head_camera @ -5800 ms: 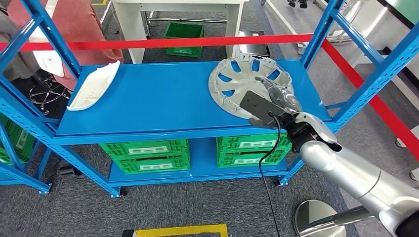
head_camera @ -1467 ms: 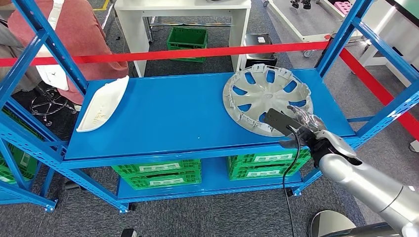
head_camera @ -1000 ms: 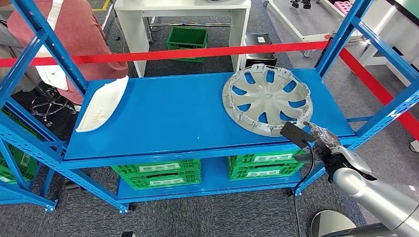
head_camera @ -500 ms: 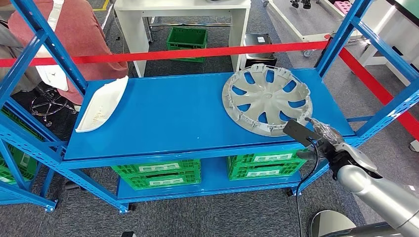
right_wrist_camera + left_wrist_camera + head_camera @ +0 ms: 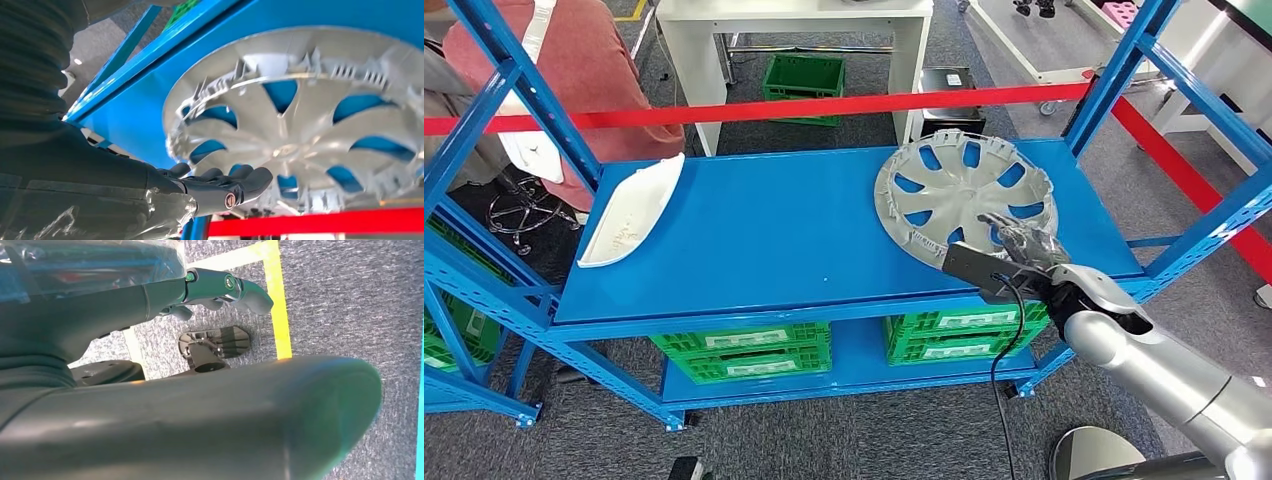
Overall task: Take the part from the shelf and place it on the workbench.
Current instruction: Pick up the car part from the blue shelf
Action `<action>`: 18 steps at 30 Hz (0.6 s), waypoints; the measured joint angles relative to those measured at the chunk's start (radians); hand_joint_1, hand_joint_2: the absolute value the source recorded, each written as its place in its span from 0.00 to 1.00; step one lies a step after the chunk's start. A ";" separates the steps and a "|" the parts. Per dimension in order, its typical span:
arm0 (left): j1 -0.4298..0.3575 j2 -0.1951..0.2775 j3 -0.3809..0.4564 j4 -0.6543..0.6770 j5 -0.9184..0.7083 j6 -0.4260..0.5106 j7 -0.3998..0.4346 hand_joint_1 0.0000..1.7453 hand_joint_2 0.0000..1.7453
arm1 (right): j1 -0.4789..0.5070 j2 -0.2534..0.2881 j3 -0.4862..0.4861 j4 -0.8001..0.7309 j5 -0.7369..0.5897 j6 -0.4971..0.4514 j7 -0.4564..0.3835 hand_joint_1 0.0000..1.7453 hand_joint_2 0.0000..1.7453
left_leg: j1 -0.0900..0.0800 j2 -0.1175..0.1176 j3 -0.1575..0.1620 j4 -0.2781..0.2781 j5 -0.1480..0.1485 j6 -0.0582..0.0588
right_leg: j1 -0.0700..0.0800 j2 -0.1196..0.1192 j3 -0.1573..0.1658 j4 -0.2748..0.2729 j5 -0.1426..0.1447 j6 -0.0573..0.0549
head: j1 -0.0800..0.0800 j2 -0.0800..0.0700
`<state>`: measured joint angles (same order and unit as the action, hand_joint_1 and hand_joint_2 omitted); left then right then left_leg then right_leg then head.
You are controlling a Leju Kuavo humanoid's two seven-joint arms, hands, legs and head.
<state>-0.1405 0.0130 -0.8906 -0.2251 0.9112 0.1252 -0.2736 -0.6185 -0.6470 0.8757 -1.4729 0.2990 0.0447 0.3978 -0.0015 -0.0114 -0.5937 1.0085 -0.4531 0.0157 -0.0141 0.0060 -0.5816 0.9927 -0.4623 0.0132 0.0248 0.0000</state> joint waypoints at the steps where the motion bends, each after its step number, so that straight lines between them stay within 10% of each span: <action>1: -0.004 0.001 -0.002 0.000 -0.003 0.000 0.001 0.00 0.00 | -0.007 0.008 0.008 0.014 0.000 0.009 -0.004 0.00 1.00 | 0.000 0.000 0.000 0.000 0.000 0.000 | 0.000 0.000 0.000 0.000 0.000 0.000 | 0.000 0.000; 18: -0.033 0.033 -0.030 -0.001 -0.038 0.005 0.029 0.00 0.00 | -0.038 0.035 0.065 0.249 -0.069 0.018 -0.075 0.00 1.00 | 0.000 0.000 0.000 0.000 0.000 0.000 | 0.000 0.000 0.000 0.000 0.000 0.000 | 0.000 0.000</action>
<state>-0.1739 0.0464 -0.9204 -0.2256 0.8735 0.1298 -0.2446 -0.6567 -0.6119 0.9408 -1.2242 0.2297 0.0630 0.3229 -0.0016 -0.0115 -0.5934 1.0084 -0.4530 0.0157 -0.0142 0.0058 -0.5821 0.9925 -0.4623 0.0132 0.0249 0.0000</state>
